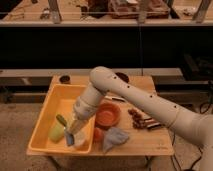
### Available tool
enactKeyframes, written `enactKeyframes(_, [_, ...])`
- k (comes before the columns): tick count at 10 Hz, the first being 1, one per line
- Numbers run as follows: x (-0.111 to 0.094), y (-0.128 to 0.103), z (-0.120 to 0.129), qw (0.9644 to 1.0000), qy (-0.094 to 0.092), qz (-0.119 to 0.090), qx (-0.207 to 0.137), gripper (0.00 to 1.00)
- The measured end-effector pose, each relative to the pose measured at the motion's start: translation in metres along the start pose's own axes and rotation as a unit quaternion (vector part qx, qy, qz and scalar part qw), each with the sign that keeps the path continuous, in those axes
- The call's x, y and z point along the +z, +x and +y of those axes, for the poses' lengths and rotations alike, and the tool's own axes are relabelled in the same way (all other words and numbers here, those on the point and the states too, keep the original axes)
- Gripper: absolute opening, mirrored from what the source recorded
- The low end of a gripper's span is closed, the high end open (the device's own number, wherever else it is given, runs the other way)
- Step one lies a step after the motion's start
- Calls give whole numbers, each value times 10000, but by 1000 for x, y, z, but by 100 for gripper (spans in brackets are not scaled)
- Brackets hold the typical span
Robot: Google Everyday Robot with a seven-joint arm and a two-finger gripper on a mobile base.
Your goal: Place sponge in paper cup
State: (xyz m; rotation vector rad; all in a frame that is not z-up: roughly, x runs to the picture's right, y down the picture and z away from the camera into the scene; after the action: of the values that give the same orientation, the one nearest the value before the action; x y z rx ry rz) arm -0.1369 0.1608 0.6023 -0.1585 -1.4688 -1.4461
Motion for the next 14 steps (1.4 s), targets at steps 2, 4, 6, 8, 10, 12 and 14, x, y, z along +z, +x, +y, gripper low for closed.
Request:
enactKeyframes(2, [1,3,6,10000,27,-81,32,12])
enactKeyframes(4, [-3,1,13,9999,58,-77,69,12])
enactKeyframes(6, [-14,-6,22,9999,84,-12,90,12])
enactKeyframes(8, [-20,-13,27,9999,83,29,97,12])
enactKeyframes(10, [-18,-15,36,9999,24,-101,130,12])
enactKeyframes(12, [-5,-8,34,9996,-56,-260,134,12])
enactKeyframes(14, [7,-1,29,9990,-136,-411,134,12])
